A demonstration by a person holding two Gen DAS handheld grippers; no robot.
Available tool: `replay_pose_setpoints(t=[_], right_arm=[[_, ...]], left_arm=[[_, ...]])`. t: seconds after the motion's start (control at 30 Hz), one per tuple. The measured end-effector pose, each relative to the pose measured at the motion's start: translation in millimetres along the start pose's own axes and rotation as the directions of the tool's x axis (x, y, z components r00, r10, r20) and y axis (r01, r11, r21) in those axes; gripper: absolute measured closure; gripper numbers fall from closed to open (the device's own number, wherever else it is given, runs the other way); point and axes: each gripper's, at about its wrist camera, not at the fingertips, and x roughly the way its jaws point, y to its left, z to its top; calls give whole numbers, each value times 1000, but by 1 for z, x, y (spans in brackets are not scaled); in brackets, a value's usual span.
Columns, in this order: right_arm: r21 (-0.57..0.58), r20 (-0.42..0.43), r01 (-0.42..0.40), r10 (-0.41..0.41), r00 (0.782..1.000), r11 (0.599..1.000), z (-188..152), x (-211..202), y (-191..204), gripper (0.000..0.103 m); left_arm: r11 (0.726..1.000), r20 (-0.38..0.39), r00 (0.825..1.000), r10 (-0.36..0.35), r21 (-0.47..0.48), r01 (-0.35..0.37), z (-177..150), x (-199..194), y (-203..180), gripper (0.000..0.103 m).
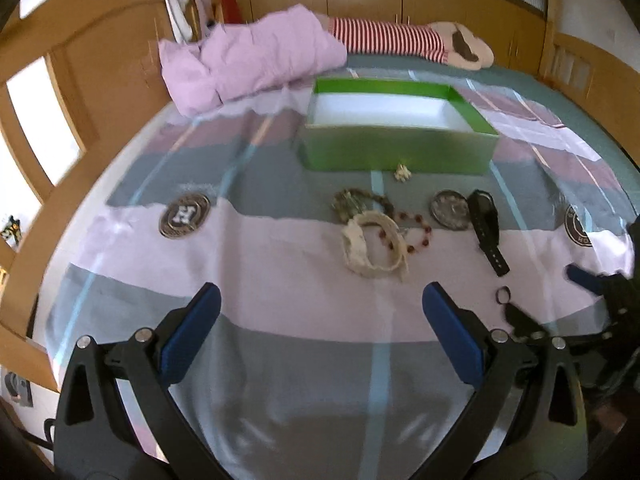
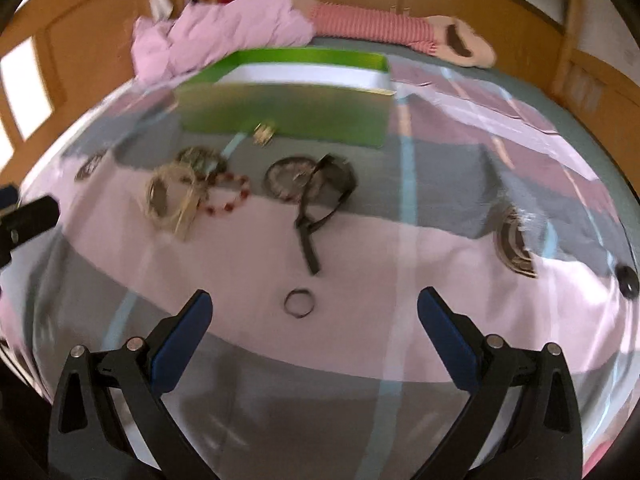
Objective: Organize jewelry
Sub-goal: 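Lower the right gripper onto the silver ring and close it, then grasp the white watch with the left gripper while the right gripper lifts the ring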
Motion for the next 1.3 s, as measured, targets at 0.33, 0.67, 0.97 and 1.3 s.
replay_pose_setpoints(t=[0.33, 0.67, 0.97, 1.3], right_arm=[[18, -76, -34, 36, 996, 999, -3, 29, -1, 64], [-49, -55, -17, 15, 998, 999, -2, 34, 13, 83], [-28, 14, -66, 66, 998, 997, 7, 3, 15, 83], [-39, 90, -91, 95, 991, 995, 19, -27, 17, 83]], left_arm=[[998, -23, 997, -70, -7, 70, 14, 0, -1, 3], [997, -33, 996, -77, 5, 77, 16, 5, -4, 3], [989, -36, 990, -138, -56, 136, 16, 19, 5, 3], [997, -95, 995, -42, -63, 36, 27, 86, -9, 16]])
